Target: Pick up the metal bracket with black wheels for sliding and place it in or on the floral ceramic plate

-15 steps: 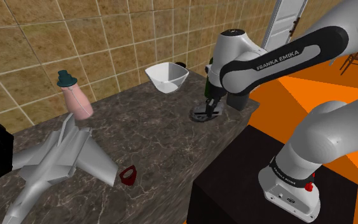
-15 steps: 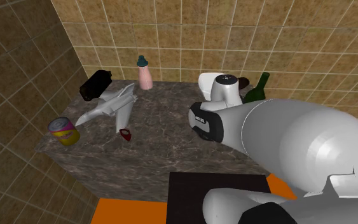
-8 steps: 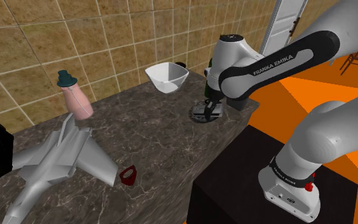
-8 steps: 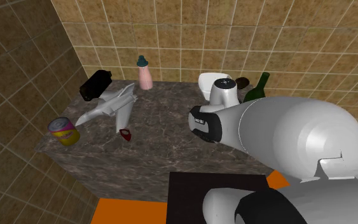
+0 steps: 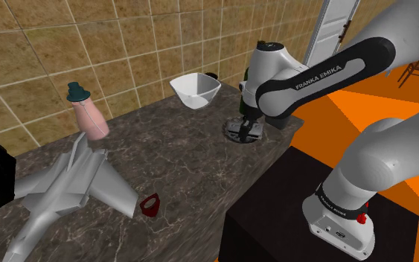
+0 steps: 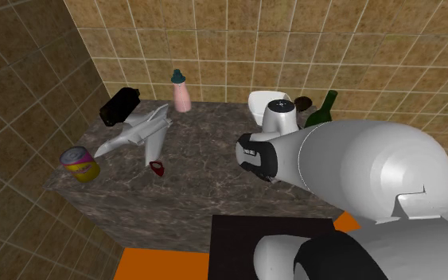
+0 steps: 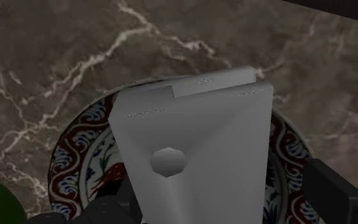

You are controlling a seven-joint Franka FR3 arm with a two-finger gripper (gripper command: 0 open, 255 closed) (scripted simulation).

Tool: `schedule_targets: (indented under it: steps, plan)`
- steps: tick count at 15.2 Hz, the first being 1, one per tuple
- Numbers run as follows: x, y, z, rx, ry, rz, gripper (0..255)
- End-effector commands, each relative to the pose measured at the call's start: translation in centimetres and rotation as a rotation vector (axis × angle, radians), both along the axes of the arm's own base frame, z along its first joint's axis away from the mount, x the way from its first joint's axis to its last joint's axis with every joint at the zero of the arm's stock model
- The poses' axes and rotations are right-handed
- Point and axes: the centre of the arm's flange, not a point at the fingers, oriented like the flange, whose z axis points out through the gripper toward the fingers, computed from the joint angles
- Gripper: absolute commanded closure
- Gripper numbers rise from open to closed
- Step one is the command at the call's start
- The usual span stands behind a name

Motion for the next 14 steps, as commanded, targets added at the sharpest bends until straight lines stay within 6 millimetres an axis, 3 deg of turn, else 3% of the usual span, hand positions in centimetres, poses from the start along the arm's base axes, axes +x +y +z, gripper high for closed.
schedule_targets:
  steps: [1,2,6,14]
  plan:
    - [0.0,0.0,0.0,0.000,0.001,0.000,0]
    - [0.0,0.0,-0.2,0.000,0.001,0.000,0]
    - [-0.4,0.4,4.8,0.000,0.001,0.000,0]
    - [-0.4,0.4,4.8,0.000,0.001,0.000,0]
